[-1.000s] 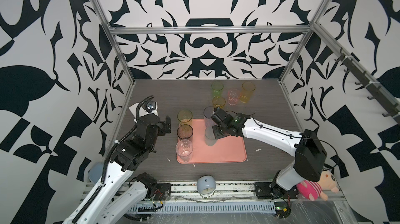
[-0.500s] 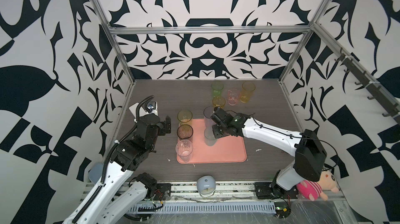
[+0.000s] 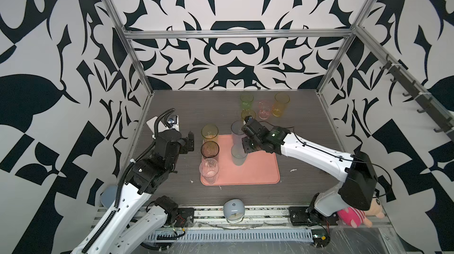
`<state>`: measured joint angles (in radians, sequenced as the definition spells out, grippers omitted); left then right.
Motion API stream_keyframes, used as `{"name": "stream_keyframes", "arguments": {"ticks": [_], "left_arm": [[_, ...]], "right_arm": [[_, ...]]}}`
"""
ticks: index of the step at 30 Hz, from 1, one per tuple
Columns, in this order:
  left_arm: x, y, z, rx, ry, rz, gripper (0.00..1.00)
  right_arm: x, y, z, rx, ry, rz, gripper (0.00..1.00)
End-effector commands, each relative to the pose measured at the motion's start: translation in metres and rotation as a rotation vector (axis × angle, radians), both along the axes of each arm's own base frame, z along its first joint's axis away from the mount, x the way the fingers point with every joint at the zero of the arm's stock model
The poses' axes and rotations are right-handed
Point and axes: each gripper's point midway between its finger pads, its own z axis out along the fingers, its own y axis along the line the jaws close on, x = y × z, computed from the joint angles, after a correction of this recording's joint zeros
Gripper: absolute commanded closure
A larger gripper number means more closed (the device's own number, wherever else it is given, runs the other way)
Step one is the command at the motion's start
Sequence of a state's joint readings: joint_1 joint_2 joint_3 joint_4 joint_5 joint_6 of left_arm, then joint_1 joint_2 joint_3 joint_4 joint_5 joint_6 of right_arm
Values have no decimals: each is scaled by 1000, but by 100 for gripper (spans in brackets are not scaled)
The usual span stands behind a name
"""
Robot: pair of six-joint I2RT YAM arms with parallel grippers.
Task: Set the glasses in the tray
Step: 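Lower the teal glass onto the tray beside the blue glass and open, then raise the right gripper and move it toward the tall amber glass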
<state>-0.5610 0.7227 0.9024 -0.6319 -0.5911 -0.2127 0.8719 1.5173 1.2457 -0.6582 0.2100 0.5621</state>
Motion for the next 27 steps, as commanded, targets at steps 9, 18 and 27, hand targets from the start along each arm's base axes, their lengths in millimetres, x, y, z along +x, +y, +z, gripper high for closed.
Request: {"name": "stream_keyframes", "arguments": {"ticks": [9,18,27], "left_arm": [[0,-8,3,-67,9,-16,1],[6,-13,25,-113,2,-4,1],[10,-14,44,-186,-24,27,1]], "right_arm": [[13,-19,68,-10,-213,7,69],[34,-40,95,-90,-336,-30,65],[80,-79,113,-165,-388,-121,61]]}}
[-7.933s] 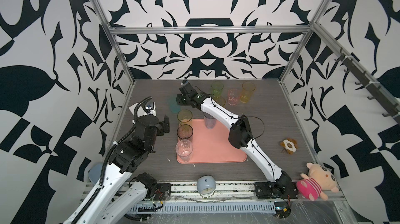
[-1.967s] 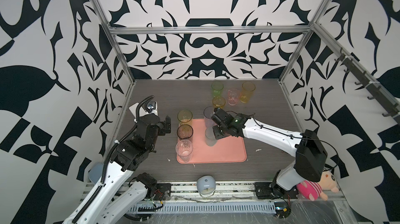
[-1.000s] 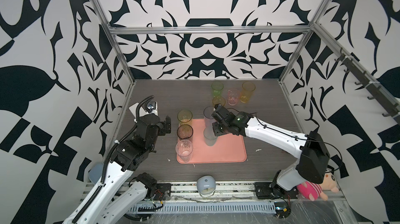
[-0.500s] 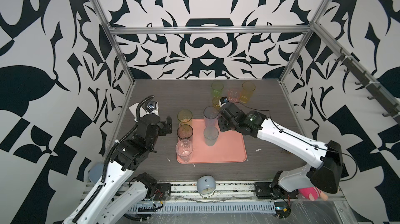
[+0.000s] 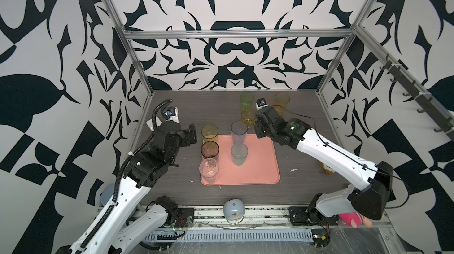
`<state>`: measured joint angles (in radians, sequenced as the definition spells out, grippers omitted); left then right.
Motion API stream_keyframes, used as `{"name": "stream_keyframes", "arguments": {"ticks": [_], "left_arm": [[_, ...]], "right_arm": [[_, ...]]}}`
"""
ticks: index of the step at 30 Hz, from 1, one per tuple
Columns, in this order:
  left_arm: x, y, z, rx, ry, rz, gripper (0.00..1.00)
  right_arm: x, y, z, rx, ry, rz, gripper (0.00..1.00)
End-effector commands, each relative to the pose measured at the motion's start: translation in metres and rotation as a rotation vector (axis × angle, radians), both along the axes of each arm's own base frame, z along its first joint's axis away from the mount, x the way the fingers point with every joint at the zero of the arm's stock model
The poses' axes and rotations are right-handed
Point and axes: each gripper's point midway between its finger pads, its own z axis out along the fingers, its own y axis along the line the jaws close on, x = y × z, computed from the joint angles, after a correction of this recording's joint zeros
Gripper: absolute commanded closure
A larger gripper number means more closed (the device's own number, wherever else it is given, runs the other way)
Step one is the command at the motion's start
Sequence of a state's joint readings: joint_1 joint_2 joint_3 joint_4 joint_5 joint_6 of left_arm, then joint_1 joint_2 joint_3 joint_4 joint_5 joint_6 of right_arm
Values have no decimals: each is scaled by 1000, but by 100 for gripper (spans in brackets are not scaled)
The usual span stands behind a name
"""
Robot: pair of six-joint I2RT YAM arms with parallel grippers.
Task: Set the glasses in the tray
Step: 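Raise the right gripper and move it toward the tall amber glass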
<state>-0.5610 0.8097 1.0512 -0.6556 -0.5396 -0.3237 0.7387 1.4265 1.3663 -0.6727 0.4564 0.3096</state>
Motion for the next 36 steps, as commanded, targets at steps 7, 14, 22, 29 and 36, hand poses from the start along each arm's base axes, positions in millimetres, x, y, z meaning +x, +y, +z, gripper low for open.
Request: {"name": "stream_keyframes", "arguments": {"ticks": [7,14,22,29,36], "left_arm": [[1,0,3,-44,12,24,1],[3,-2,2,-52,22,28,1],[7,-6,1,-58,29,24,1],[12,-11,-2,-58,41,15,1],[17,-16,-6,-62,59,10,1]], "right_arm": [[55,-51,39,38,-98,-125,55],[79,-104,49,62,-121,-247,49],[109,-147,42,70,-115,-334,39],[136,-169,32,113,-83,-384,33],[161,-181,10,168,-15,-422,32]]}}
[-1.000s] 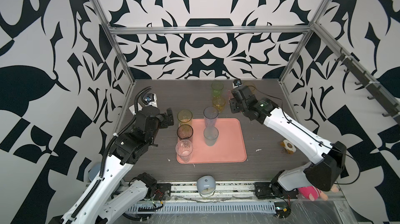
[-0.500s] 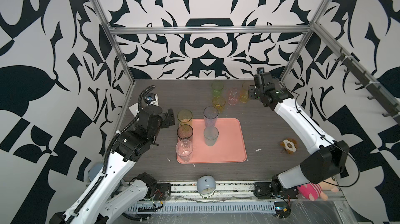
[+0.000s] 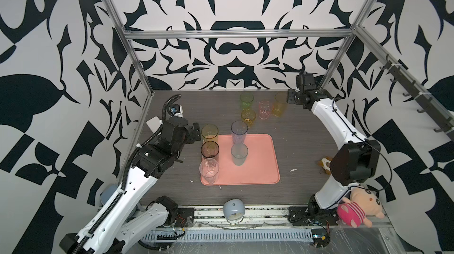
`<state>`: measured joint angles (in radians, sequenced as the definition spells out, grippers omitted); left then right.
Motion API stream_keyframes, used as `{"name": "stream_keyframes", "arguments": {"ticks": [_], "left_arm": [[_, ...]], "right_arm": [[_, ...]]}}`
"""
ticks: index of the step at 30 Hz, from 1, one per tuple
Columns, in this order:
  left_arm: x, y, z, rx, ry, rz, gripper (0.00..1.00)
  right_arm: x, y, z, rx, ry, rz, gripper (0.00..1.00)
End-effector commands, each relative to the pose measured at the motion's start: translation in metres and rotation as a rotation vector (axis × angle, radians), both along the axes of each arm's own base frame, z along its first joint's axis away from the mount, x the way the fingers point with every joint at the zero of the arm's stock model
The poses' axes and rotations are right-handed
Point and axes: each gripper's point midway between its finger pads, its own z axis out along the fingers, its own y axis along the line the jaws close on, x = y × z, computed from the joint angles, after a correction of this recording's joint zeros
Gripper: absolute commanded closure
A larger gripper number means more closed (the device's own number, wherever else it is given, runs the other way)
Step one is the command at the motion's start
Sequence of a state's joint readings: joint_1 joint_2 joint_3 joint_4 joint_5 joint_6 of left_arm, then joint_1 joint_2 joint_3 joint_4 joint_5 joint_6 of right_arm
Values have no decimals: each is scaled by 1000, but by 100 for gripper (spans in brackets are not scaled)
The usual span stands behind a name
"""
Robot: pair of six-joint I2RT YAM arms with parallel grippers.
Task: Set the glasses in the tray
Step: 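Raise the right gripper and move it toward the tall amber glass, then close the right gripper on the amber glass while the left gripper nears the tray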
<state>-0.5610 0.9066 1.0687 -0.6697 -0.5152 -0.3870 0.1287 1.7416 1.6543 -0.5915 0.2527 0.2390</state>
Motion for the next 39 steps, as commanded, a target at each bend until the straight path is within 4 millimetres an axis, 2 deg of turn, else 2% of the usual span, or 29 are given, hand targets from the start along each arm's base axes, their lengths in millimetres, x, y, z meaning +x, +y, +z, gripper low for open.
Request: {"name": "stream_keyframes", "arguments": {"ticks": [1,3,4,17,29,39], "left_arm": [[3,-4,15,-49,-28,-1,1],[5,-9,15,-62,-23,-18,1],[5,-11,15,-66,-17,-27,1],[11,-45,8,-130,41,-157,0],[16,-52,3,-145,57,-170,1],[19,-55,-1,-138,72,-174,1]], "right_arm": [[11,0,15,63,-35,-9,32],[17,-4,11,70,-22,-24,32],[20,2,8,101,-12,-3,32],[46,1,-32,201,88,-24,38],[55,-2,-59,209,134,-49,40],[60,-2,-71,218,153,-52,46]]}}
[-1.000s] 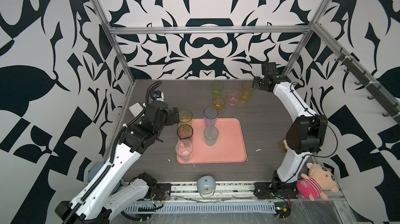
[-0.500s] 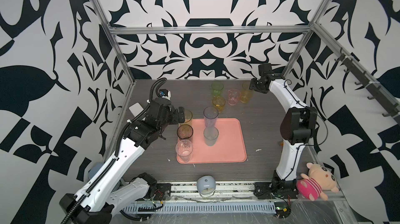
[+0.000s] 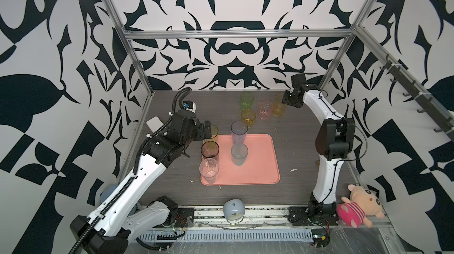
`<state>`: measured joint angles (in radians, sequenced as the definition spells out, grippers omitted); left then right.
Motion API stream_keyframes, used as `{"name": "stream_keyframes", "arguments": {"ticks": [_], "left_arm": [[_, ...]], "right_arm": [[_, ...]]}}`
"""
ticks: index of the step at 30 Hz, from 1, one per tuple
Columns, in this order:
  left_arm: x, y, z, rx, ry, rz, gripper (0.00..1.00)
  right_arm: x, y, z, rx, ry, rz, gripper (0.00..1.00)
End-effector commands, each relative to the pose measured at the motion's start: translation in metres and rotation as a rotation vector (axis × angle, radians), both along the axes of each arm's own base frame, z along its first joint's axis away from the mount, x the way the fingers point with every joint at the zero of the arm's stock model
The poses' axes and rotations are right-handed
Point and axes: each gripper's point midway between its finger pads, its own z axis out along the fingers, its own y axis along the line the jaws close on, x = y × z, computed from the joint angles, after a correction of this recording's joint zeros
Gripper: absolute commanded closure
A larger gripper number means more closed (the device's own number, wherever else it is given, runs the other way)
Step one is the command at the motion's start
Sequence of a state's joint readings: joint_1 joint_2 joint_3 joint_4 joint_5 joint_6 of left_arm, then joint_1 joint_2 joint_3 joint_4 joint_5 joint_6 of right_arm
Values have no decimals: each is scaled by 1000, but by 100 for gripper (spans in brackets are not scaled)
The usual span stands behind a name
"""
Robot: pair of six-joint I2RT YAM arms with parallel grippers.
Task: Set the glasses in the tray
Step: 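Close the right gripper on the amber glass while the left gripper nears the tray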
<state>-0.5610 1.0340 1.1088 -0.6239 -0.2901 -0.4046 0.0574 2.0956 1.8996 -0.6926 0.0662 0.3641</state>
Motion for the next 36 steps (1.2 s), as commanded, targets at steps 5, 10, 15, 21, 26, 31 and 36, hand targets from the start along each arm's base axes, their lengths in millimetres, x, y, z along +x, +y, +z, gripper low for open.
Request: {"name": "stream_keyframes", "arguments": {"ticks": [5,10,15,21,26,31,36], "left_arm": [[5,-2,13,-31,-28,12,0],[5,-1,14,-32,-30,12,1],[5,-1,13,-29,-27,13,0],[5,-3,12,-36,-21,10,1],[6,-6,14,-43,-18,0,0],[5,-6,13,-45,-18,-3,1],[3,-5,13,-47,-20,-5,1]], "right_arm": [[11,-3,21,-2,-54,-7,49],[14,-4,17,-11,-45,-4,52],[16,-3,14,-5,-38,2,58],[18,0,11,7,-33,9,69],[17,2,8,17,-25,17,82],[17,4,10,29,-23,19,94],[14,1,15,8,-22,19,100]]}}
